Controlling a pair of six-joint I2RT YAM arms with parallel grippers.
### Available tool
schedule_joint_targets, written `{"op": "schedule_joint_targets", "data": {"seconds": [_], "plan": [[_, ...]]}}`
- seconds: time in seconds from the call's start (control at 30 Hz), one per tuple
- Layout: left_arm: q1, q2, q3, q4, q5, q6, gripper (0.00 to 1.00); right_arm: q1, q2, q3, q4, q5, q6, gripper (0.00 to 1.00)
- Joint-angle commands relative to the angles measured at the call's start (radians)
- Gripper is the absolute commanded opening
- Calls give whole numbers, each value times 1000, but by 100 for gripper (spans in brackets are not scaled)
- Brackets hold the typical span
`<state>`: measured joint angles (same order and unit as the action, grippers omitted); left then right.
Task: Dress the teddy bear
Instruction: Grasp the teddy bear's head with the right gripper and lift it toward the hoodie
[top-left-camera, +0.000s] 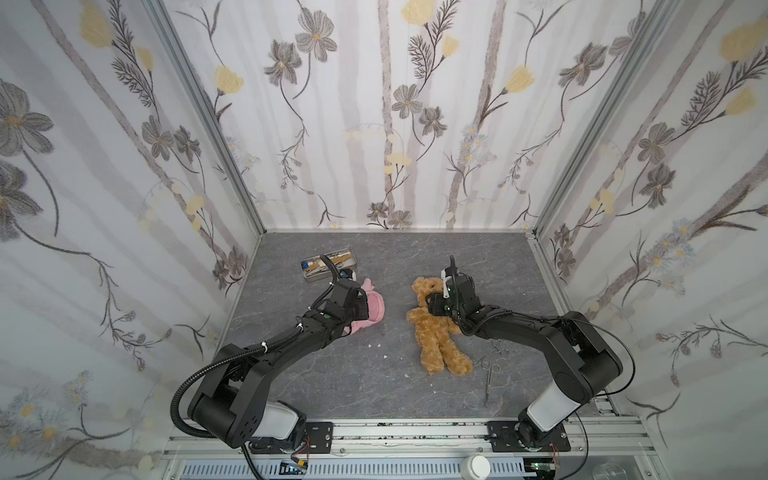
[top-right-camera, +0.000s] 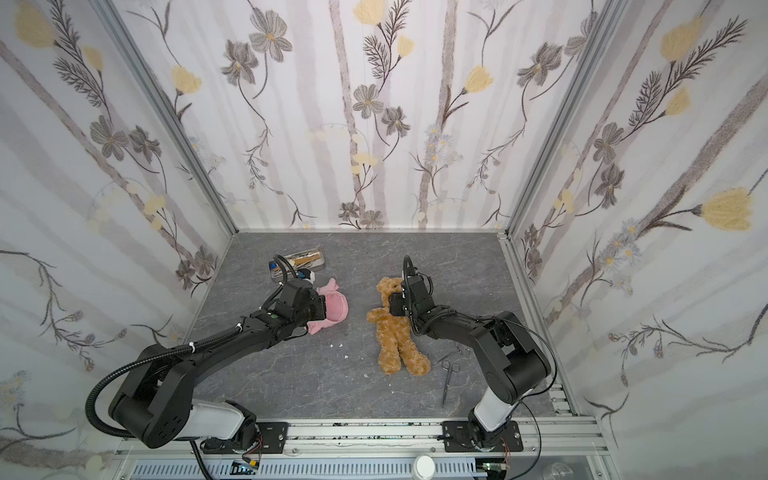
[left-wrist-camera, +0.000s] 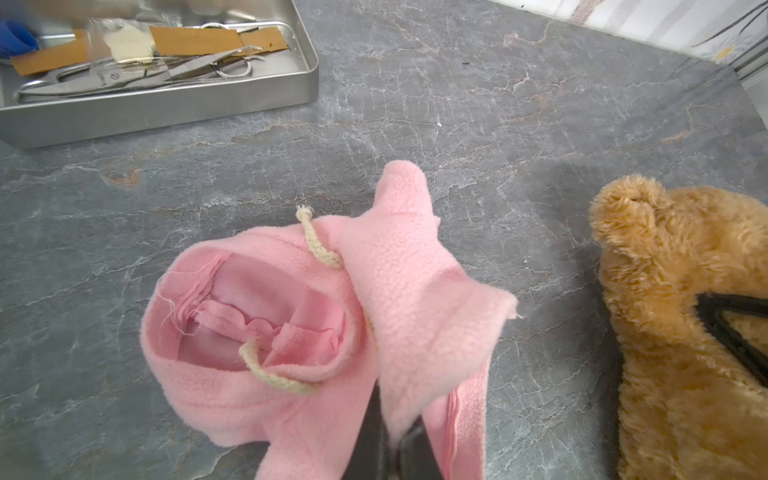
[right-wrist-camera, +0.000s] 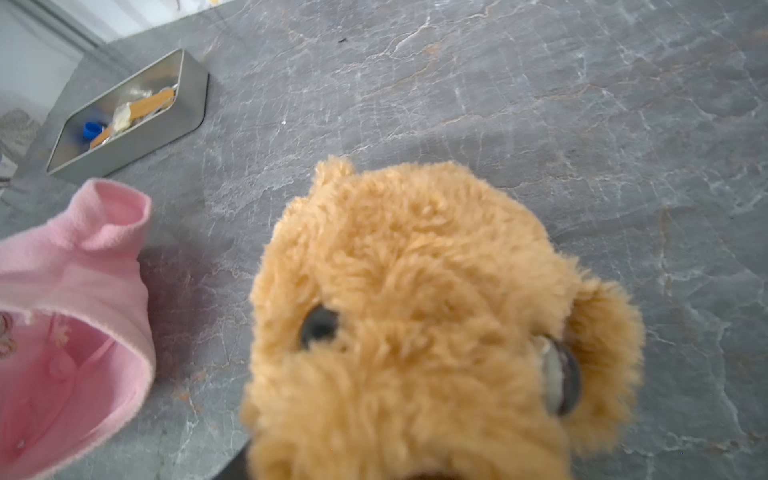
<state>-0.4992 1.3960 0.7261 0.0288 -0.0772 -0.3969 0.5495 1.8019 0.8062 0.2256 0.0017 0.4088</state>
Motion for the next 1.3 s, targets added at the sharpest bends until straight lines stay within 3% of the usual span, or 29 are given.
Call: {"op": "schedule_joint_targets", "data": {"seconds": [0.0, 0.13, 0.3, 0.47, 1.0, 1.13, 1.27], "plan": [[1, -15, -12, 26, 0, -14, 0, 3, -14, 23, -124, -115, -211, 56], [2, -20, -29, 25, -18, -17, 0, 41, -4, 71, -244, -140, -329, 61], [3, -22, -40, 23, -21, -19, 0, 77, 1, 128, -303, -113, -352, 84], [2, -35, -42, 23, -21, -19, 0, 81, -51, 115, -291, -46, -309, 99], [4, -44, -36, 23, -13, -13, 0, 44, 69, 43, -18, -247, -157, 98], [5, -43, -41, 23, -15, -11, 0, 50, 93, 35, 21, -230, -154, 92], [4, -37, -40, 23, -12, -11, 0, 66, 96, 36, 11, -153, -183, 79]]}}
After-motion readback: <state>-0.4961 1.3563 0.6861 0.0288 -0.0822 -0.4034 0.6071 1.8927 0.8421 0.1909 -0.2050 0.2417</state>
